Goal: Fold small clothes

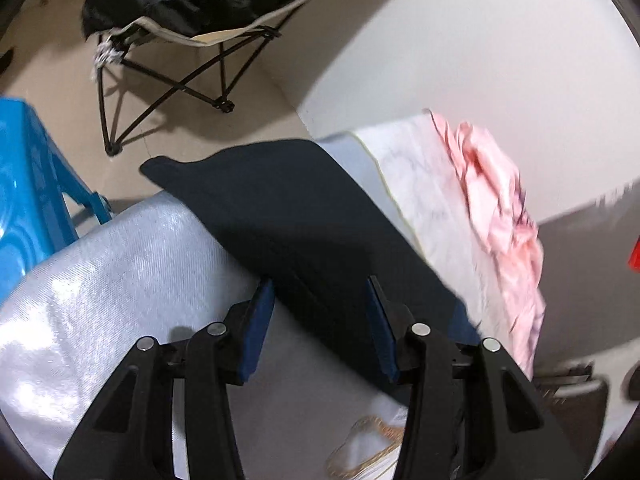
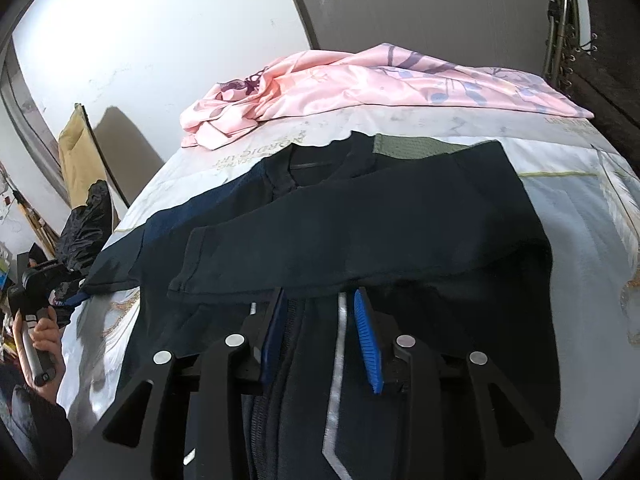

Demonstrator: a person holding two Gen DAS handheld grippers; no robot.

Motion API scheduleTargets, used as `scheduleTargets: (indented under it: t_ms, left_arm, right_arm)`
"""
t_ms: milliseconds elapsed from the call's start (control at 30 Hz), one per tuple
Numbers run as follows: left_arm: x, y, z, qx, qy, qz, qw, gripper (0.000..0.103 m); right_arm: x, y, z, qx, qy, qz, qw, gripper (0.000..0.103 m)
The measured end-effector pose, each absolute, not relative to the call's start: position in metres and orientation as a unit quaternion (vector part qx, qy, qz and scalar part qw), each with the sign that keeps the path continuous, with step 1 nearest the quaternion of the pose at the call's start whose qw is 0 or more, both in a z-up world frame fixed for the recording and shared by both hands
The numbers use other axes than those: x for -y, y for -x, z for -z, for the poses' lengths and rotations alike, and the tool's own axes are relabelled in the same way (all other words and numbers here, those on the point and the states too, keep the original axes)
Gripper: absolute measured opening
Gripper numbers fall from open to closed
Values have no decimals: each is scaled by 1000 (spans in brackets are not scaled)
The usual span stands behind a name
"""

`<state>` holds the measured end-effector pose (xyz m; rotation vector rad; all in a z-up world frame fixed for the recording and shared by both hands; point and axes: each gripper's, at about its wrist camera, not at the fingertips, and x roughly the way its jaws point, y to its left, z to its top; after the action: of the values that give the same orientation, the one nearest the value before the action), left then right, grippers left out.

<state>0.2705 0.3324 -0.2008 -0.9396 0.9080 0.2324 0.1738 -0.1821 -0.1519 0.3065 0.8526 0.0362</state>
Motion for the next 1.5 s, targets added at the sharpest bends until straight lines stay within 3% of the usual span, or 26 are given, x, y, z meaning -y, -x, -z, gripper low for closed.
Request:
scheduleTargets:
  t_ms: [233,400,500,533,567,600,633,867,1500]
  left_arm:
    - [-336,-251,205,-390,507,-131,757,49]
    - [-334,-270,199,-369,518,-161,755,73]
    - [-331,-280,196,-369,509,-186,755,76]
    - [-331,-282,195,-372,505,-190,755,74]
    - [-331,-283,196,-376,501,-185,757,39]
    - [-331,-288,199,-390,494,-166,759,13]
    - [-332,-291,203,-401,489,-157,758,7]
    - [-334,-283,201,-410,458,-148,775,5]
    - [-187,-292,71,-360,165,-131,909,5]
  right_arm:
    - [192,-168,155,-413,-152,-4,898,39]
    - [191,-169,158,-418,-160,-9,894,39]
    - [191,-166,155,-412,-156,-9,898,39]
    - [191,-165,155,-409,-155,-8,899,39]
    - [193,-165,154,-406,-156,-6,900,39]
    - [194,-165,154,-405,-157,-5,901,39]
    - [195,-165,154,-404,-158,-4,901,39]
    - [200,-164,155,-401,-172,-6,900,39]
    - [216,-163,135,-369,-180,-36,911,39]
